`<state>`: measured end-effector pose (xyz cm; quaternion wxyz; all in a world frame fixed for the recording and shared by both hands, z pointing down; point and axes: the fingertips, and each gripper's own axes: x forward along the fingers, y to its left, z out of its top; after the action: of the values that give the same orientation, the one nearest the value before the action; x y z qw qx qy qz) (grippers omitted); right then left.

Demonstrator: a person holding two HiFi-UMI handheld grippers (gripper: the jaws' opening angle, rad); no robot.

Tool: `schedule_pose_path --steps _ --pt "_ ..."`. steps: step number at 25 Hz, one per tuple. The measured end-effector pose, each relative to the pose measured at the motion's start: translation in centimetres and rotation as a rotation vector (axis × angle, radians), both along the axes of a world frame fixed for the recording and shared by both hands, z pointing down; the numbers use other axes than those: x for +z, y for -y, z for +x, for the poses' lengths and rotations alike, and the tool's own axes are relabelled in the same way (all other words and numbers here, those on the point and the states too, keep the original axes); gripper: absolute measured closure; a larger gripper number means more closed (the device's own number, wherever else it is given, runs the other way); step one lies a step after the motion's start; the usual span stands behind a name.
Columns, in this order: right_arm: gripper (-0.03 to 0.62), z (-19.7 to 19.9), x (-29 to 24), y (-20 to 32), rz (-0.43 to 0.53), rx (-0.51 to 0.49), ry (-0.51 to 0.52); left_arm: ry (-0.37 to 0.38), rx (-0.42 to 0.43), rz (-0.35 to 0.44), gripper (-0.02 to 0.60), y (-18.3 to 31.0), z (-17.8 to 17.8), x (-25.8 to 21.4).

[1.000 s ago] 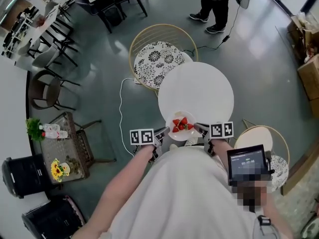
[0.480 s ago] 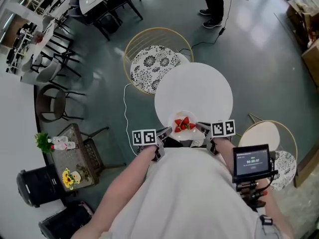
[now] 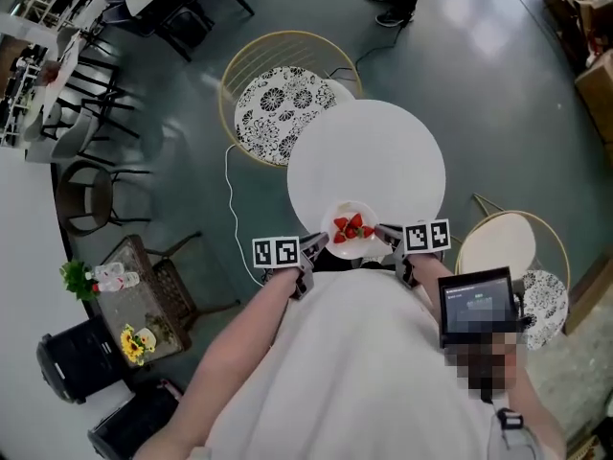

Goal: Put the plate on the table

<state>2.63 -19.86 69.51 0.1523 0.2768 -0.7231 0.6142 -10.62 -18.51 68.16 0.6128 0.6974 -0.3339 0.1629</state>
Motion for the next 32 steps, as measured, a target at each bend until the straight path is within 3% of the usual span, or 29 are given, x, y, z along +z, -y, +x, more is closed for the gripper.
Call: schedule_pose_path --steps 8,21,32 --pt "0.568 -1.5 -0.1 1.1 -0.020 -0.059 -0.039 -0.015 -0.016 -0.034 0.569 0.8 -1.4 0.1" --pt "0.568 -4.1 3.7 4.4 -0.074 -0.106 -0.146 -0.010 0.067 -0.111 0.568 4.4 -4.0 4.7" --pt "0.568 -5.8 5.8 8.1 -0.071 -0.097 -0.216 0.110 0.173 -0.104 0.562 8.9 -5.7 7.2"
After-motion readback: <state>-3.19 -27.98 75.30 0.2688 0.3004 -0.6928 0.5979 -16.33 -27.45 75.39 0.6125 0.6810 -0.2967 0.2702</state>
